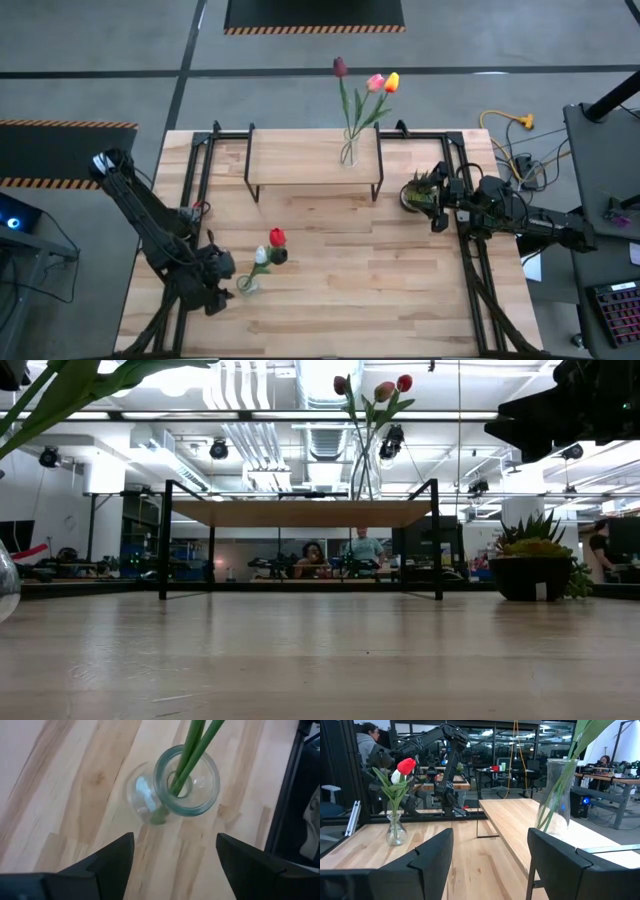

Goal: Pick and place flowers into a vace then onto a shelf
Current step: Put the transparent vase on the shelf

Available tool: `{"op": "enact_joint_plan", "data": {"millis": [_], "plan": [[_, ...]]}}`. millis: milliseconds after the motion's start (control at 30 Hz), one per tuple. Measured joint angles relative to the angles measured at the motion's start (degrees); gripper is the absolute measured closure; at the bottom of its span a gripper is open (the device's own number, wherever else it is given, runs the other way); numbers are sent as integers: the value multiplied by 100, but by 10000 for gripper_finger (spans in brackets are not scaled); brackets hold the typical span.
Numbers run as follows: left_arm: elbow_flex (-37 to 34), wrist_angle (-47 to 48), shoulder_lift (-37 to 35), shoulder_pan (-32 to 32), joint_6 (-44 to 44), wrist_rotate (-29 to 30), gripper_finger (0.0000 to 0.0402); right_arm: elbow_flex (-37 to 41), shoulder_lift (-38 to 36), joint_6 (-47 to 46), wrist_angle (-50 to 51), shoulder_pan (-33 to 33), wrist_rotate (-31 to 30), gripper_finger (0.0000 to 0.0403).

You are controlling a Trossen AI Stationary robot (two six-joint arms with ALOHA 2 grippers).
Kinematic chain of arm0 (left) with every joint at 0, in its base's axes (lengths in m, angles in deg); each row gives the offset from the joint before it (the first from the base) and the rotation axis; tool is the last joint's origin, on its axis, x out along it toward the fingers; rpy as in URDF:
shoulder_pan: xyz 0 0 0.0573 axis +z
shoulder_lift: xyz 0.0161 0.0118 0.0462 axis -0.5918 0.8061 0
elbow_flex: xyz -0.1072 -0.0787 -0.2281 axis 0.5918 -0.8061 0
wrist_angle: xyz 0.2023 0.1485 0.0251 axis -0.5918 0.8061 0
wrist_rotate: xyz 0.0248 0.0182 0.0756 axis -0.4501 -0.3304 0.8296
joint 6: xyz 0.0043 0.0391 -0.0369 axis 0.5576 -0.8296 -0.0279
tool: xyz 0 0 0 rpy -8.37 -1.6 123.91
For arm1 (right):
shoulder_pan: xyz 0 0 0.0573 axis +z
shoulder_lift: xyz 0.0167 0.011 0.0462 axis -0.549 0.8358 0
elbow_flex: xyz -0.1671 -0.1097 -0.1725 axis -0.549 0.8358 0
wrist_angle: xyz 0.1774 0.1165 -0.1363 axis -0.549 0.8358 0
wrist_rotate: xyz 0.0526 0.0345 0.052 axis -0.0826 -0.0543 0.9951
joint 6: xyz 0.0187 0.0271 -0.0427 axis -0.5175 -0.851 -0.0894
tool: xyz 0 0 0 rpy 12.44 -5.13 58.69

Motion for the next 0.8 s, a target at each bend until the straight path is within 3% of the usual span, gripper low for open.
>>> {"op": "enact_joint_plan", "data": {"millis": [267, 433, 800], "plan": [[-93, -68, 214, -2, -32, 276, 83, 0, 0, 9, 2, 0, 2, 158], [-98, -500, 402, -3, -463, 743, 79, 0, 0, 33, 2, 0, 2, 158], [-98, -649, 1053, -4, -701, 1012, 79, 0, 0, 57, 9, 0, 2, 158]]}}
